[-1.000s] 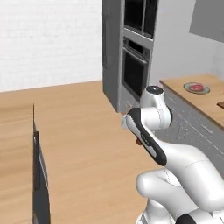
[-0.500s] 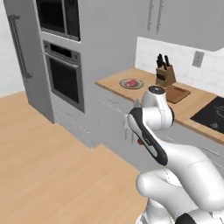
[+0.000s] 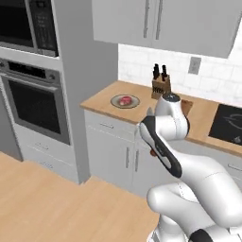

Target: Pick up the knife from the drawer and place it on the cutting board. Then place the meat from the plate to the cutting board.

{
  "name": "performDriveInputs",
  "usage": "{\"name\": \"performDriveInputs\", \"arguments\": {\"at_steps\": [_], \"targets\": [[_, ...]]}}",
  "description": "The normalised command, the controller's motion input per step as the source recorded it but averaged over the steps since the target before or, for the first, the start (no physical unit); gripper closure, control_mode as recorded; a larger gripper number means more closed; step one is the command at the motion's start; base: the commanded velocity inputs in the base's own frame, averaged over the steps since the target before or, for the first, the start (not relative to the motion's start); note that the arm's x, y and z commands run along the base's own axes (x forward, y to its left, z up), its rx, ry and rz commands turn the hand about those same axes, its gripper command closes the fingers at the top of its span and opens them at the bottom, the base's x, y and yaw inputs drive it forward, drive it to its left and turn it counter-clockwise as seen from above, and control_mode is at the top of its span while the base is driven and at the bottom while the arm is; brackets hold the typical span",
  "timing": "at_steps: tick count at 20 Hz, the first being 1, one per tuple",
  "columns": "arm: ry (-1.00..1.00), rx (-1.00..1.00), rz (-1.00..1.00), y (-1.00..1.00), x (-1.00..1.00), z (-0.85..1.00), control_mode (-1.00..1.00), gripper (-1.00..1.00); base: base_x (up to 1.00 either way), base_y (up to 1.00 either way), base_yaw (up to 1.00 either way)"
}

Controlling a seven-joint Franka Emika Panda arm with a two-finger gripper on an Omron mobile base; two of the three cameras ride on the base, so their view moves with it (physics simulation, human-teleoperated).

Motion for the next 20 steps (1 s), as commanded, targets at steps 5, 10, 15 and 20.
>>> {"name": "performDriveInputs", "arguments": {"at_steps": [5, 10, 15, 20], "targets": [[0.00, 0.00, 0.00, 0.00, 0.00, 0.00, 1.00, 1.00, 0.55, 0.29, -0.55], [0.00, 0.00, 0.00, 0.00, 0.00, 0.00, 1.00, 1.00, 0.44, 0.34, -0.58], [0.00, 0.00, 0.00, 0.00, 0.00, 0.00, 1.00, 1.00, 0.44, 0.51, -0.52], [0.00, 0.00, 0.00, 0.00, 0.00, 0.00, 1.00, 1.00, 0.45, 0.52, -0.44]]}}
